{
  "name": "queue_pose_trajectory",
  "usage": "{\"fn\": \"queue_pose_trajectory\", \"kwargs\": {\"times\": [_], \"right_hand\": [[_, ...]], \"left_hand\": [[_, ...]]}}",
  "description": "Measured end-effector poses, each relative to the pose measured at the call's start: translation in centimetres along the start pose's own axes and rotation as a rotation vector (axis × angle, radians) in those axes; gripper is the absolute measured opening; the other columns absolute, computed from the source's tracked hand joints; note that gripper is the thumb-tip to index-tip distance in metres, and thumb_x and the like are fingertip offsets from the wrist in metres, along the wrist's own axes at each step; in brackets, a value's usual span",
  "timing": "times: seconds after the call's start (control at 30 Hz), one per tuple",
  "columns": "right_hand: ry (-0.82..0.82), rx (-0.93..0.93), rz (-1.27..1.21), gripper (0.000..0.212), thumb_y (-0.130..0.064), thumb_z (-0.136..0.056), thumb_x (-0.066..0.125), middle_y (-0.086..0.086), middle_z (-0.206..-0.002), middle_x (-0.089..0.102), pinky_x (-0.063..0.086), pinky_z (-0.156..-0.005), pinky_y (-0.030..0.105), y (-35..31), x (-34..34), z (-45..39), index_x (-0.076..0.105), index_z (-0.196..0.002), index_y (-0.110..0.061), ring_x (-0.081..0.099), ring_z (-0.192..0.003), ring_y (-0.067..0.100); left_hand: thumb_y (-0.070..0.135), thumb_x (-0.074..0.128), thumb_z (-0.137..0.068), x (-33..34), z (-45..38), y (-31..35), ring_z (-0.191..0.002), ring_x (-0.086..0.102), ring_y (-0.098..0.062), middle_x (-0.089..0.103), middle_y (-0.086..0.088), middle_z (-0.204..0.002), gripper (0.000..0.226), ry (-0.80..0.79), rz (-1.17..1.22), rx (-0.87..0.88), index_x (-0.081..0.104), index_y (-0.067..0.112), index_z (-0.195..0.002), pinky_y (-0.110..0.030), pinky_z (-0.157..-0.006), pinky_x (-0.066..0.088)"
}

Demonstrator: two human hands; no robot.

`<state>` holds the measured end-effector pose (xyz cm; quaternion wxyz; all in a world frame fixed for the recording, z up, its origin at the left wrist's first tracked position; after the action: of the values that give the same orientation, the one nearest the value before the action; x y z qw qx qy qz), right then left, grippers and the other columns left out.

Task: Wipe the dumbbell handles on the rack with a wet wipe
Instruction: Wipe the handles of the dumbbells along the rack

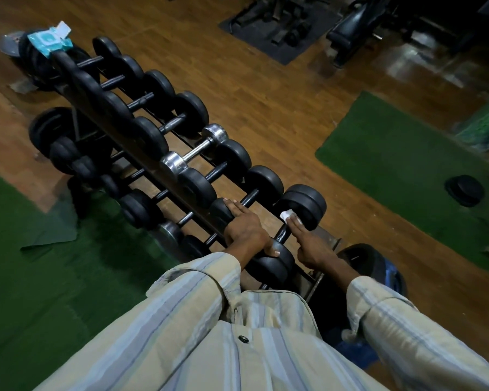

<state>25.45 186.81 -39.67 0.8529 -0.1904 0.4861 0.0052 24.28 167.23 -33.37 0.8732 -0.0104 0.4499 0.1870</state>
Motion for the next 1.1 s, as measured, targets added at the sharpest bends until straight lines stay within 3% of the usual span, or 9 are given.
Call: {"fn": "queue_pose_trajectory", "kwargs": {"times": [0.13, 0.27, 0.37, 0.57, 0.63, 0.73, 0.8, 0.9, 1.1], "right_hand": [[0.05, 0.045, 0.011, 0.1, 0.002, -0.083, 0.052, -0.012, -0.169, -0.008, 0.052, -0.063, 0.042, -0.3, 0.3, 0.6, 0.0, -0.163, -0.029, 0.064, -0.107, 0.034], [0.213, 0.181, -0.123, 0.088, 0.003, -0.086, 0.046, -0.004, -0.168, 0.021, 0.056, -0.075, 0.043, 0.1, -0.8, 0.6, 0.018, -0.161, -0.03, 0.063, -0.114, 0.036], [0.381, 0.323, -0.133, 0.066, -0.008, -0.085, 0.046, 0.019, -0.123, 0.065, 0.051, -0.072, 0.044, -0.1, -1.8, 0.3, 0.038, -0.147, -0.028, 0.061, -0.102, 0.044], [0.406, 0.538, -0.601, 0.032, -0.013, -0.089, 0.046, 0.011, -0.081, 0.057, 0.039, -0.055, 0.036, -1.4, -1.5, -1.0, 0.045, -0.12, -0.009, 0.058, -0.071, 0.031], [0.377, 0.613, -0.72, 0.051, -0.02, -0.082, 0.048, 0.016, -0.102, 0.062, 0.047, -0.064, 0.036, -1.8, -1.3, -2.0, 0.039, -0.131, -0.006, 0.063, -0.088, 0.034], [0.317, 0.734, -0.872, 0.089, -0.027, -0.078, 0.053, 0.022, -0.154, 0.037, 0.044, -0.106, 0.051, -0.8, 0.2, -4.0, 0.015, -0.154, -0.004, 0.043, -0.136, 0.043], [0.324, 0.808, -1.031, 0.09, -0.027, -0.076, 0.061, 0.023, -0.157, 0.033, 0.042, -0.109, 0.051, 0.3, 1.0, -4.6, 0.024, -0.153, 0.002, 0.04, -0.138, 0.042], [0.4, 0.814, -1.418, 0.056, -0.025, -0.067, 0.068, 0.019, -0.117, 0.066, 0.049, -0.079, 0.043, 0.3, 0.4, -2.9, 0.061, -0.117, 0.0, 0.062, -0.097, 0.034], [0.495, 0.889, -1.974, 0.011, -0.022, -0.082, 0.058, 0.007, -0.088, 0.058, 0.049, -0.084, 0.037, 2.0, 3.3, -1.3, 0.056, -0.084, -0.011, 0.059, -0.084, 0.029]], "left_hand": [[0.066, 0.094, -0.042, 0.3, -0.2, 0.1, -0.135, 0.047, -0.041, -0.035, -0.03, -0.155, 0.175, -0.009, -0.031, -0.024, -0.023, -0.008, -0.15, -0.043, -0.065, 0.049], [0.065, 0.094, -0.042, 0.3, -0.4, 0.3, -0.133, 0.049, -0.041, -0.034, -0.03, -0.156, 0.174, -0.009, -0.037, -0.022, -0.022, -0.008, -0.15, -0.042, -0.063, 0.049], [0.066, 0.093, -0.042, 0.3, -0.4, 0.4, -0.135, 0.048, -0.04, -0.033, -0.032, -0.156, 0.174, -0.013, -0.054, -0.007, -0.02, -0.009, -0.151, -0.041, -0.064, 0.049], [0.064, 0.094, -0.043, 0.0, -0.2, 0.5, -0.136, 0.048, -0.038, -0.031, -0.034, -0.156, 0.172, -0.008, -0.065, 0.02, -0.017, -0.011, -0.151, -0.039, -0.067, 0.052], [0.065, 0.094, -0.043, -0.1, -0.3, 0.5, -0.129, 0.055, -0.037, -0.03, -0.034, -0.156, 0.172, 0.001, -0.061, 0.015, -0.017, -0.011, -0.151, -0.039, -0.069, 0.054], [0.068, 0.092, -0.042, -0.1, -0.4, 0.6, -0.127, 0.056, -0.036, -0.029, -0.034, -0.156, 0.173, 0.01, -0.068, 0.018, -0.017, -0.011, -0.151, -0.039, -0.07, 0.055], [0.068, 0.092, -0.042, -0.1, -0.4, 0.6, -0.131, 0.053, -0.037, -0.03, -0.035, -0.156, 0.173, 0.01, -0.073, 0.024, -0.018, -0.01, -0.151, -0.039, -0.073, 0.056], [0.066, 0.093, -0.043, -0.1, -0.3, 0.5, -0.134, 0.049, -0.038, -0.031, -0.034, -0.155, 0.173, 0.007, -0.067, 0.032, -0.018, -0.01, -0.151, -0.042, -0.08, 0.058], [0.069, 0.092, -0.041, -0.4, 0.2, 0.1, -0.126, 0.057, -0.033, -0.033, -0.028, -0.157, 0.174, 0.01, -0.059, 0.048, -0.018, -0.006, -0.153, -0.039, -0.076, 0.057]]}}
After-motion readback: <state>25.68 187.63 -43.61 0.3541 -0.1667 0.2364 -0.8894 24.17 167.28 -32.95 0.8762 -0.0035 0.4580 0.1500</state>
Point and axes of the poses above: each hand's wrist, its own z-axis away from the middle knuckle, its own x-axis out of the palm, y = z × x, the point moved 10 cm from there along -z, towards the middle knuckle
